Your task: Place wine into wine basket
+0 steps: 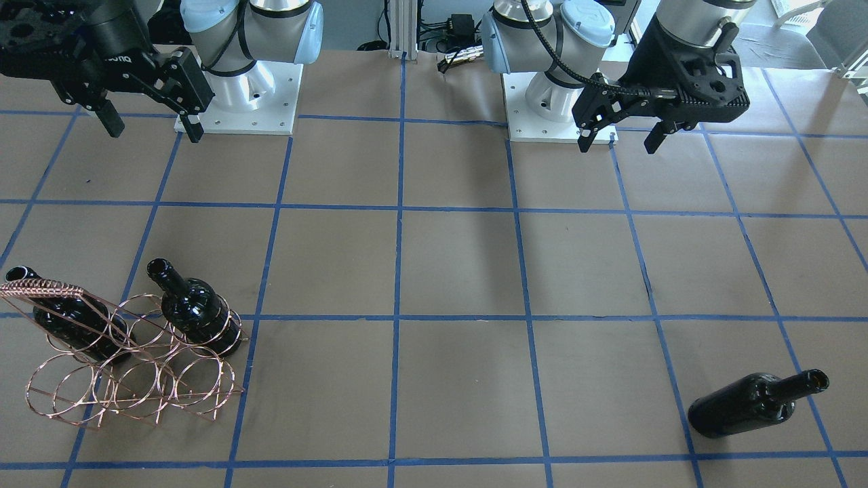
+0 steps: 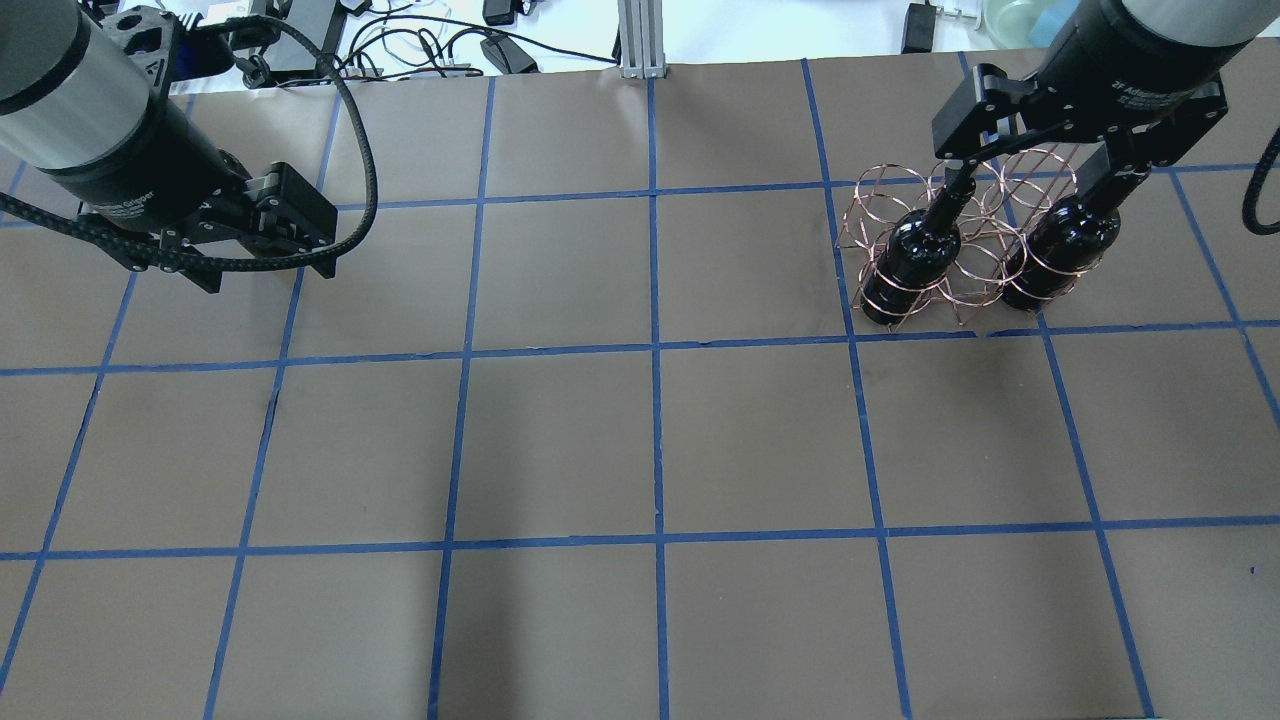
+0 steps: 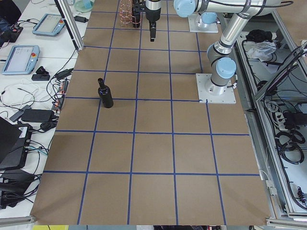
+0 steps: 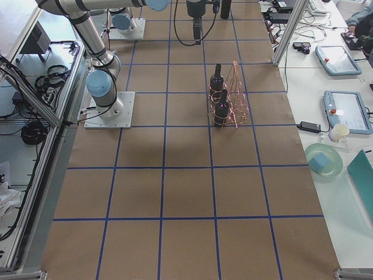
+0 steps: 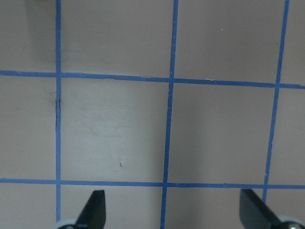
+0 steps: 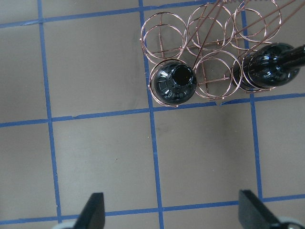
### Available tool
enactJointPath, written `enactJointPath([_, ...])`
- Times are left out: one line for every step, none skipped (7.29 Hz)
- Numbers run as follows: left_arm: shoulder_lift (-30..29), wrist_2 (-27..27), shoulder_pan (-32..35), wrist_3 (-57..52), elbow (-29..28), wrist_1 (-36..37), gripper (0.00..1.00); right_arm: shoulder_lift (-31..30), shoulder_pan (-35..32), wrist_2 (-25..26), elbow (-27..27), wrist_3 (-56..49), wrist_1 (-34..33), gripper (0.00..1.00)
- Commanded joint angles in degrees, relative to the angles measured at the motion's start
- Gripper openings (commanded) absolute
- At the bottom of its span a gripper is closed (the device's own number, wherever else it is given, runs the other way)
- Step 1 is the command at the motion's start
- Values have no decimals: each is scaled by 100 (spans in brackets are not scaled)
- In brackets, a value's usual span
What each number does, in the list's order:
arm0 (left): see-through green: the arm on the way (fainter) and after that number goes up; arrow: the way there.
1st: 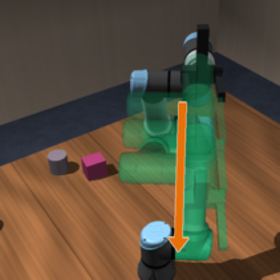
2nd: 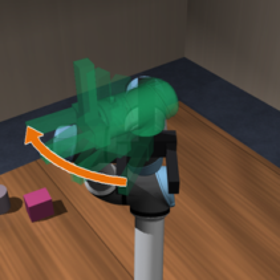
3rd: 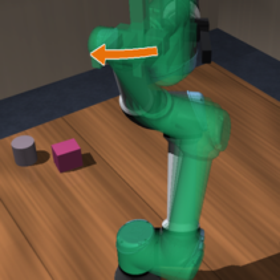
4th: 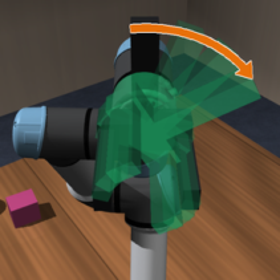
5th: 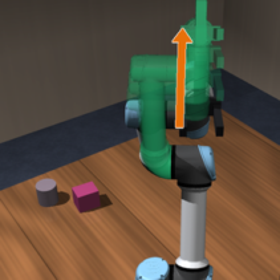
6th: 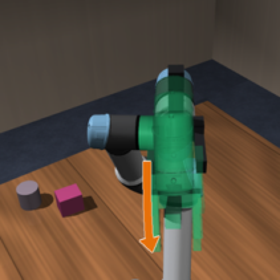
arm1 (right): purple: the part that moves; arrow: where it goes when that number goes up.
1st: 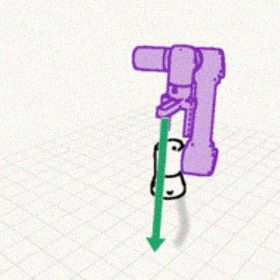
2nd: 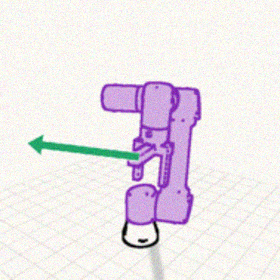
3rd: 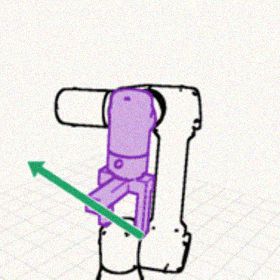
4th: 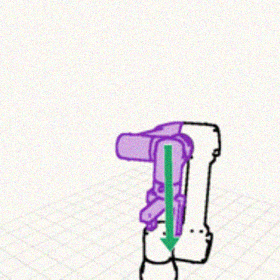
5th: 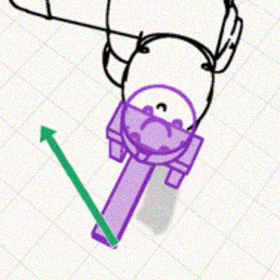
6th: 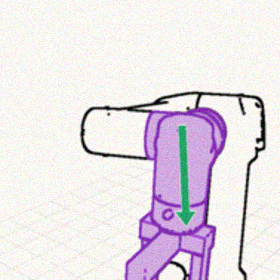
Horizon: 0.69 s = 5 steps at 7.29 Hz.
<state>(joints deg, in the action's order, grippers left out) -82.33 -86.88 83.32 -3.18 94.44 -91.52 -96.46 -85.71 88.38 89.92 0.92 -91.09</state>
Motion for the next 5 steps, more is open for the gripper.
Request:
enactJointPath([24, -13, 0, -42, -4, 12, 100, 4, 28, 12, -1, -30, -32, 100])
enactJointPath([24, -14, 0, -34, -4, -6, 100, -13, 28, 73, -1, -48, -67, 100])
enactJointPath([24, -92, -9, -33, -4, -6, 100, -13, 28, 65, -1, -31, -93, 100])
enactJointPath([-11, -32, -35, -33, 5, -14, 100, -13, 28, 22, -1, -22, -120, 100])
enactJointPath([-20, -14, -35, -33, 5, -6, 100, -13, 28, 21, -1, -13, -120, 100])
